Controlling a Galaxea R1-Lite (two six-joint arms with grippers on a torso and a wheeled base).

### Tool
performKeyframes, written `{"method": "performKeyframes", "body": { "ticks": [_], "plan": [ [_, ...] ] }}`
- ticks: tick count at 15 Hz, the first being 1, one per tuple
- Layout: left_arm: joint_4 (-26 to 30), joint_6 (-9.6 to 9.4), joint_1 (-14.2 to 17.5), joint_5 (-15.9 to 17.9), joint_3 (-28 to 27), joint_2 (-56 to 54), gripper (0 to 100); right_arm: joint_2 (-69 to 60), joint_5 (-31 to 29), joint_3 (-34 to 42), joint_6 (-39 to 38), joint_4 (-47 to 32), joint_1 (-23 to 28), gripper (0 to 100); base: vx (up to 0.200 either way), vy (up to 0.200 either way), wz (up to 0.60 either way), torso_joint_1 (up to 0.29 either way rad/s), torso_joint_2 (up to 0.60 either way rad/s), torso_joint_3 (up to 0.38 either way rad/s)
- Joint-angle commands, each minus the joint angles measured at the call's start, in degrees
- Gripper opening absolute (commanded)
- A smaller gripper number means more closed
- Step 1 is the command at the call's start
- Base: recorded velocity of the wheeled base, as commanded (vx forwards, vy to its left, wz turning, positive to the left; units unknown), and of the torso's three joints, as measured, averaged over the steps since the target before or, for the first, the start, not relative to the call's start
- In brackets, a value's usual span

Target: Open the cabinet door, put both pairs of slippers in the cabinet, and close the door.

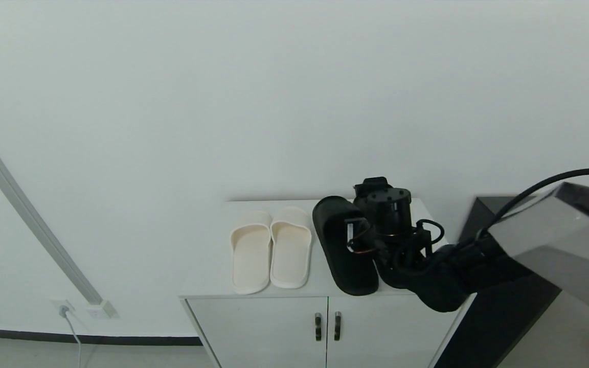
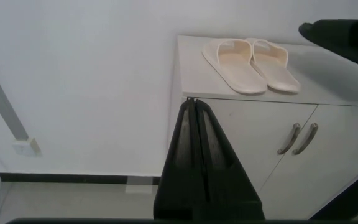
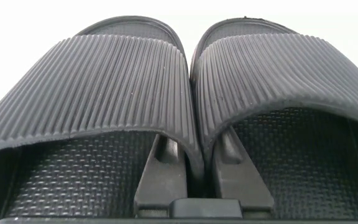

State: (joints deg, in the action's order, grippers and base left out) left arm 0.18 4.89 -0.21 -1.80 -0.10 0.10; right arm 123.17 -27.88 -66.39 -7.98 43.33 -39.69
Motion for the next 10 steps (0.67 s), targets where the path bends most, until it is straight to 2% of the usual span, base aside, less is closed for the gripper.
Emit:
{"method": "performKeyframes", "body": {
  "ticks": [1, 2, 3, 4, 5, 6, 7, 8, 10],
  "plan": [
    [0.0, 0.03, 0.0, 0.0, 0.0, 0.0, 0, -14.2, 9.9, 11.7, 2.8, 0.2, -0.6, 0, 0.000, 0.000, 0.00, 0.000, 0.00, 0.000],
    [0.0, -0.05, 0.0, 0.0, 0.0, 0.0, 0, -15.5, 11.8, 13.0, 3.2, 0.2, -0.6, 0, 0.000, 0.000, 0.00, 0.000, 0.00, 0.000],
    [0.0, -0.05, 0.0, 0.0, 0.0, 0.0, 0, -20.3, 19.6, 18.3, 4.1, -0.3, -0.4, 0, 0.000, 0.000, 0.00, 0.000, 0.00, 0.000],
    [0.0, -0.05, 0.0, 0.0, 0.0, 0.0, 0, -22.8, 24.8, 21.5, 4.6, -0.3, -0.2, 0, 0.000, 0.000, 0.00, 0.000, 0.00, 0.000],
    [0.0, 0.03, 0.0, 0.0, 0.0, 0.0, 0, -23.9, 27.0, 23.0, 4.9, -0.3, 0.1, 0, 0.000, 0.000, 0.00, 0.000, 0.00, 0.000],
    [0.0, 0.03, 0.0, 0.0, 0.0, 0.0, 0, -26.9, 33.9, 26.6, 7.5, -0.3, 1.3, 0, 0.000, 0.000, 0.00, 0.000, 0.00, 0.000],
    [0.0, 0.03, 0.0, 0.0, 0.0, 0.0, 0, -28.7, 37.6, 28.5, 8.8, -0.3, 1.6, 0, 0.000, 0.000, 0.00, 0.000, 0.00, 0.000],
    [0.0, 0.03, 0.0, 0.0, 0.0, 0.0, 0, -30.1, 40.8, 29.9, 8.9, -0.3, 1.6, 0, 0.000, 0.000, 0.00, 0.000, 0.00, 0.000],
    [0.0, 0.03, 0.0, 0.0, 0.0, 0.0, 0, -30.5, 42.7, 30.9, 8.9, -0.3, 1.6, 0, 0.000, 0.000, 0.00, 0.000, 0.00, 0.000]
  ]
}}
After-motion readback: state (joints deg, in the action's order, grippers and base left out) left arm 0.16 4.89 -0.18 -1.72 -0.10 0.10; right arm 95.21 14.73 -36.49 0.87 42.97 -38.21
